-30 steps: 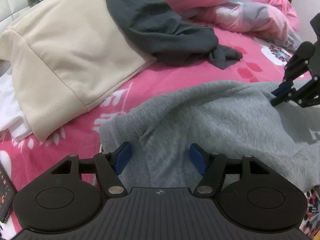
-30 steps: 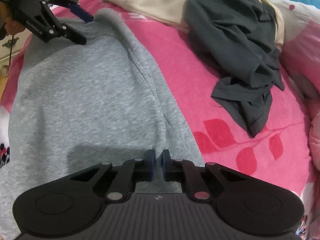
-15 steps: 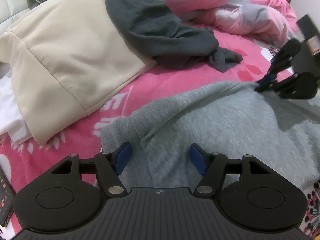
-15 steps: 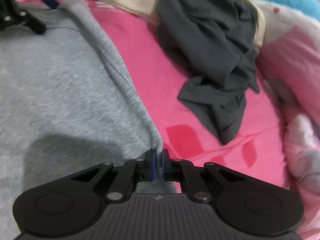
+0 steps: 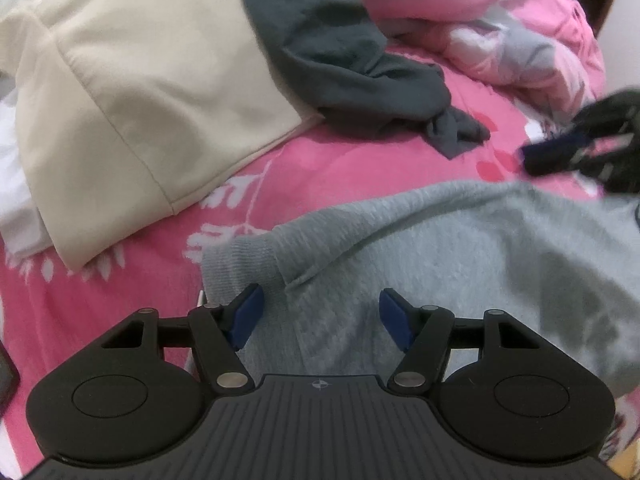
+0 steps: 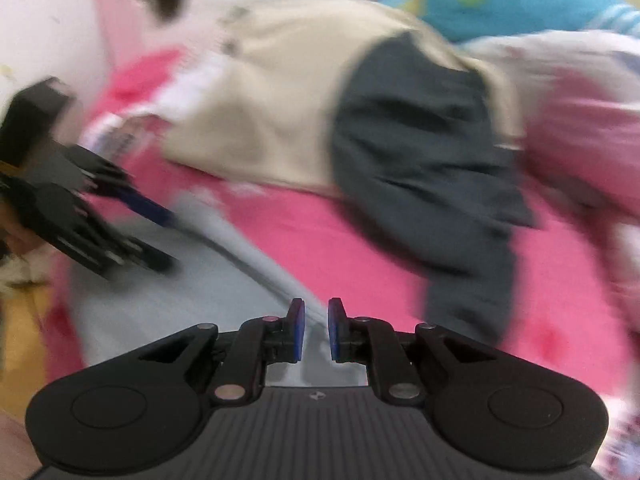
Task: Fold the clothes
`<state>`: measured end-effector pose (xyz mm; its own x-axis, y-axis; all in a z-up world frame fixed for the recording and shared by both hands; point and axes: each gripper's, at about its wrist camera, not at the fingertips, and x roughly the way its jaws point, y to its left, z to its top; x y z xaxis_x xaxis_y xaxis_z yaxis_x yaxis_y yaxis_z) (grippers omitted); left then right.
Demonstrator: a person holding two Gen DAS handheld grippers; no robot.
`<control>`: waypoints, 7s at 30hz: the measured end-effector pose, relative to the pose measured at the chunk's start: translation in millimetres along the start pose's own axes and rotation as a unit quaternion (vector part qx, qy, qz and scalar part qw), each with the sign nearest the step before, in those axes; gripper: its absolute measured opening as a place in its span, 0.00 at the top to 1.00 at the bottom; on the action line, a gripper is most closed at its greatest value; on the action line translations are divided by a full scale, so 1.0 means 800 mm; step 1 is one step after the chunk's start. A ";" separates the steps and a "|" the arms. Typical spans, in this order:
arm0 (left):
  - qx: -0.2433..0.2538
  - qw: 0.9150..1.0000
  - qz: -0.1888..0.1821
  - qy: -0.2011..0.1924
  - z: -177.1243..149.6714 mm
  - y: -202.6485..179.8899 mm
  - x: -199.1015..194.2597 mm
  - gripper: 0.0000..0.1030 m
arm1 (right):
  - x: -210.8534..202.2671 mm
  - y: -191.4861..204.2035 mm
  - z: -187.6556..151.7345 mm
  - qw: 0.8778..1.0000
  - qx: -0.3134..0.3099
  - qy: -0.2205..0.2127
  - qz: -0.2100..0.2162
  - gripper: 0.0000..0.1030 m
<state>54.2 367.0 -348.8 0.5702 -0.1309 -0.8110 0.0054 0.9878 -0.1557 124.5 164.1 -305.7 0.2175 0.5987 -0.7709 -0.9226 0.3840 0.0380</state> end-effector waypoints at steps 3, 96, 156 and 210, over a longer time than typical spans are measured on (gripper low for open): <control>0.013 1.000 -0.004 0.001 0.000 0.000 0.000 0.38 | 0.071 0.002 0.006 0.998 0.050 -0.007 0.049 0.88; 0.178 0.975 0.128 0.023 0.059 -0.483 0.166 0.32 | -0.405 -0.443 -0.477 0.881 0.354 0.078 -0.303 0.51; 0.132 0.982 0.132 0.036 0.062 -0.463 0.188 0.28 | -0.341 -0.561 -0.505 0.785 0.428 0.040 -0.446 0.88; 0.114 0.985 0.128 0.020 0.063 -0.458 0.189 0.27 | -0.377 -0.195 -0.437 0.973 0.101 0.125 -0.168 0.48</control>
<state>179.4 -10.2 -385.8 0.5448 0.1252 -0.8292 0.0526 0.9818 0.1827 91.6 -322.8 -301.4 0.3882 0.2364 -0.8907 -0.7266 0.6731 -0.1380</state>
